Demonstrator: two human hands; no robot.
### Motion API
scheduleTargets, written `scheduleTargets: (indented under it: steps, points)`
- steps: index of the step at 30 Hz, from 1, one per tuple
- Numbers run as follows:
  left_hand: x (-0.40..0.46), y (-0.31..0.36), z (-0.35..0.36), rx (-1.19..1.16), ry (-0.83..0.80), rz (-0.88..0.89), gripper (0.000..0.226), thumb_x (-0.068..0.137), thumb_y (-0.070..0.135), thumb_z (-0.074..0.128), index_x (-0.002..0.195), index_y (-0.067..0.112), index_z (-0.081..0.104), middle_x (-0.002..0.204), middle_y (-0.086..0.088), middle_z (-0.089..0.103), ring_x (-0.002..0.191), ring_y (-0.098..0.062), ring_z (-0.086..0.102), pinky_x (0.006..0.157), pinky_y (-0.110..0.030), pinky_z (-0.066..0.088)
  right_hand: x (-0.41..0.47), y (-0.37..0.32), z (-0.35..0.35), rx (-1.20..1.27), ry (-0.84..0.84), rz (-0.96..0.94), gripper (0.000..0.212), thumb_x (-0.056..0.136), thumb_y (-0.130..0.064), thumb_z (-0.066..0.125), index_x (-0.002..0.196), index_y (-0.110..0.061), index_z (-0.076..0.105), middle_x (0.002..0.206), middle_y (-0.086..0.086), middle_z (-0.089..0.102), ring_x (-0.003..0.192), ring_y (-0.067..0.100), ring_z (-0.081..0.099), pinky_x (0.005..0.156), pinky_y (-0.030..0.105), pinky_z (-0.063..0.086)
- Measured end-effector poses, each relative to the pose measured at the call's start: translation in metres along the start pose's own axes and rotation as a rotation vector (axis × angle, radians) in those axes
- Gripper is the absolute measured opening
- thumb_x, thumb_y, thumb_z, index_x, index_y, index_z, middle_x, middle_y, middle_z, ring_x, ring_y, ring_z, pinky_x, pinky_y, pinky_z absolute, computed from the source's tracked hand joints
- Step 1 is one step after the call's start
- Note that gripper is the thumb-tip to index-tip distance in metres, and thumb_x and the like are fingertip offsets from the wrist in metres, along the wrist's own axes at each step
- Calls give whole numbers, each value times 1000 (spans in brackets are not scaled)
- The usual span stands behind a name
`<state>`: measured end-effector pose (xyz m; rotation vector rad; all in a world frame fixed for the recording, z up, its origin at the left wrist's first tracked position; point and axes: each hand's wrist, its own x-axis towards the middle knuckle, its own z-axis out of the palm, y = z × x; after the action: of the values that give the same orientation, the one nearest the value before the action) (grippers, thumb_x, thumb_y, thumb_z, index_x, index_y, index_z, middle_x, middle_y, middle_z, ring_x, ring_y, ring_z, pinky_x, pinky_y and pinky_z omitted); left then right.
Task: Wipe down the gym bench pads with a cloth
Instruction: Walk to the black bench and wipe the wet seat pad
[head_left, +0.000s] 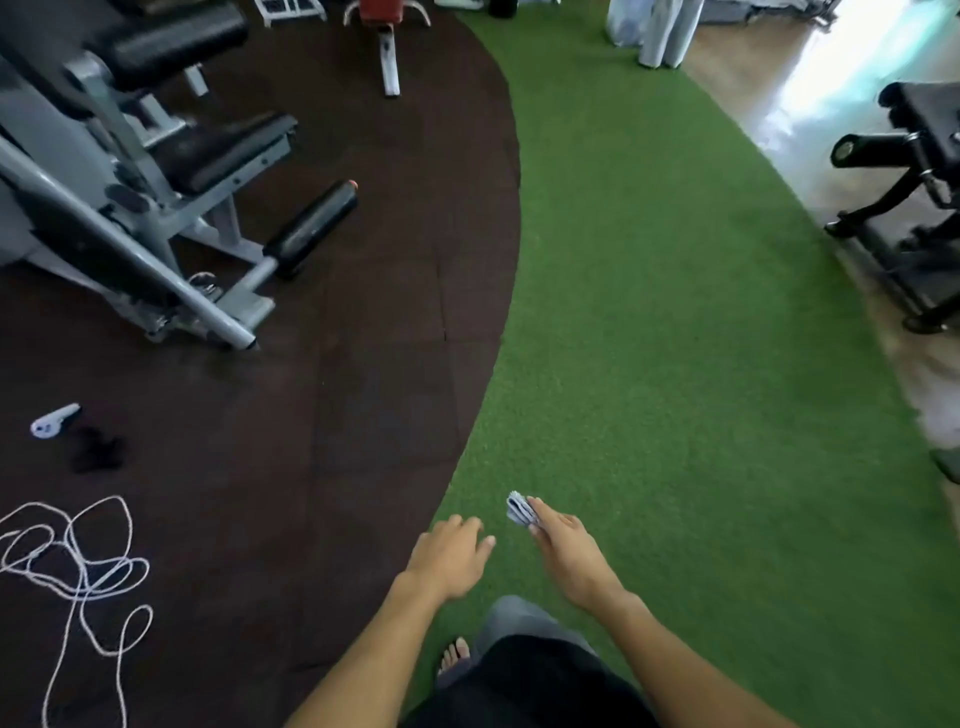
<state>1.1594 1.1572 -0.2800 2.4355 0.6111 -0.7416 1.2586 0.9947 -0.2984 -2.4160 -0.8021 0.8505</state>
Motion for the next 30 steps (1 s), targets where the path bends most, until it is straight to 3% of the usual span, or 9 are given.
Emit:
scheduleTargets:
  steps: [8, 30]
  points:
    - [176, -42, -141, -20, -6, -2, 46, 104, 45, 33, 136, 17, 49, 135, -9, 53, 127, -30, 50, 103, -45, 42, 218, -58, -67, 0, -3, -16, 44, 105, -28, 36, 149, -21, 35, 144, 5, 53, 132, 30, 43, 106, 47, 39]
    - [692, -141, -627, -51, -49, -86, 44, 104, 45, 32, 130, 16, 52, 135, -8, 53, 125, -29, 50, 103, -45, 42, 878, -214, -302, -31, -64, -32, 46, 105, -33, 35, 150, -23, 34, 151, -1, 46, 135, 27, 43, 107, 46, 39]
